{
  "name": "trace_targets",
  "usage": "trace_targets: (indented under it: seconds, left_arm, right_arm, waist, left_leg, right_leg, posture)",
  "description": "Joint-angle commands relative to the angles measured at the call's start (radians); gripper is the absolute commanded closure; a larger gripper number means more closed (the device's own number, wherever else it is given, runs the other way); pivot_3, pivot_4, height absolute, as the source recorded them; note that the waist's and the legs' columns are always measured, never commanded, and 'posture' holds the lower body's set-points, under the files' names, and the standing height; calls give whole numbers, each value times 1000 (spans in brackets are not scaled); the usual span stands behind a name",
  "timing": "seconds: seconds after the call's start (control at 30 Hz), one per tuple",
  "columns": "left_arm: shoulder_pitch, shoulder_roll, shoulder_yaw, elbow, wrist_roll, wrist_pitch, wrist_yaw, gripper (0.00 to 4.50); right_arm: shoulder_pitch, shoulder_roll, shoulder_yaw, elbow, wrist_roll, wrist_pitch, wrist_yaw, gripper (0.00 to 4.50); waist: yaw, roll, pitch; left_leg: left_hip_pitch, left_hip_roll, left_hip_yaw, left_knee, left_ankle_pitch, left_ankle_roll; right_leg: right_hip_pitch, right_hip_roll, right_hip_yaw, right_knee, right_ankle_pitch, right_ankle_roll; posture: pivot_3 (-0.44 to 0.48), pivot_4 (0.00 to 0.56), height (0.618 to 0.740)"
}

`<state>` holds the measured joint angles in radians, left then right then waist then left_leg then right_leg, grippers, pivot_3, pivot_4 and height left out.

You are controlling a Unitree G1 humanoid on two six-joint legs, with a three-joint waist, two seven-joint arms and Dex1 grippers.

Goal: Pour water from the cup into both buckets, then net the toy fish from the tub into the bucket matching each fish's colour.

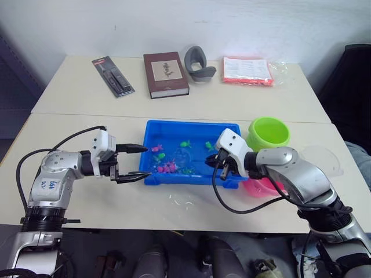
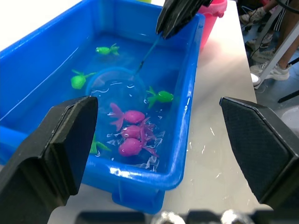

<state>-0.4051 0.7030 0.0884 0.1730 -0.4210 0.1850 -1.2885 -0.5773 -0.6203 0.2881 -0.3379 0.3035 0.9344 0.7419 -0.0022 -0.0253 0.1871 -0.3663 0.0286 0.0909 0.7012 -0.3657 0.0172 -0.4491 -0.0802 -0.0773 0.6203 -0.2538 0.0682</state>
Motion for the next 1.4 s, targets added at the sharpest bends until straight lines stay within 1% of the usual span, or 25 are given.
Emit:
trace_targets:
  seconds: [0.03, 0.1, 0.23, 0.37, 0.63, 0.8, 1.03, 1.23, 1.4]
  left_arm:
    - [0, 21, 19, -7, 3, -20, 2, 14]
    - [-3, 23, 19, 1, 4, -24, 2, 14]
    - [-5, 35, 16, 23, 20, -52, -3, 14]
    - [-3, 60, 13, 66, 46, -99, -21, 14]
    - [10, 89, 25, 96, 49, -125, -38, 14]
    - [26, 93, 27, 82, 43, -121, -39, 14]
    - [39, 99, 33, 62, 38, -109, -33, 14]
    - [45, 98, 35, 43, 35, -96, -26, 14]
    - [50, 99, 35, 33, 32, -89, -23, 14]
  right_arm:
    - [3, 19, -82, -32, 57, 32, -2, 4500]
    - [2, 7, -81, -29, 49, 20, 1, 4500]
    - [-8, -39, -24, -20, -4, -37, 25, 4500]
    - [-31, -38, 38, 0, -50, -86, 37, 4500]
    - [-116, 20, 144, 92, -150, -157, 47, 4500]
    - [-157, 82, 178, 131, -165, -178, 69, 4500]
    - [-162, 90, 174, 125, -161, -162, 109, 4500]
    - [-151, 99, 131, 119, -135, -131, 106, 4500]
    - [-133, 69, 100, 103, -125, -114, 109, 4500]
  waist:
    - [0, 0, 0]
    - [0, 0, 0]
    - [0, 0, 0]
    - [-4, 0, 0]
    - [-3, 0, 0]
    - [-3, 0, 0]
    - [-3, 0, 0]
    - [-3, 0, 0]
    - [-3, 0, 0]
  left_leg:
    - [0, 0, 0, 0, 0, 0]
    - [0, 0, 0, 0, 0, 0]
    - [0, 0, 0, 0, 0, 0]
    - [0, 0, 0, 0, 0, 0]
    - [-1, 0, 2, 0, 0, 0]
    - [-2, 0, 3, 0, 0, 0]
    - [-2, 0, 3, 0, 0, 0]
    - [-2, 0, 3, 0, 0, 0]
    - [-2, 0, 3, 0, 0, 0]
  right_leg:
    - [0, 0, 0, 0, 0, 0]
    - [0, 0, 0, 0, 0, 0]
    - [0, 0, 0, 0, 0, 0]
    - [0, 1, 0, 0, 0, 0]
    - [-4, 1, 0, 2, 0, 0]
    - [-4, 1, 0, 2, 0, 0]
    - [-5, 0, 0, 3, 0, 0]
    - [-5, 0, 0, 3, 0, 0]
    - [-5, 0, 0, 3, 0, 0]
  posture:
    - [0, 150, 740]
    - [0, 150, 740]
    - [0, 150, 740]
    - [0, 150, 740]
    - [0, 150, 740]
    - [0, 150, 740]
    - [0, 150, 740]
    - [0, 150, 740]
    - [0, 150, 740]
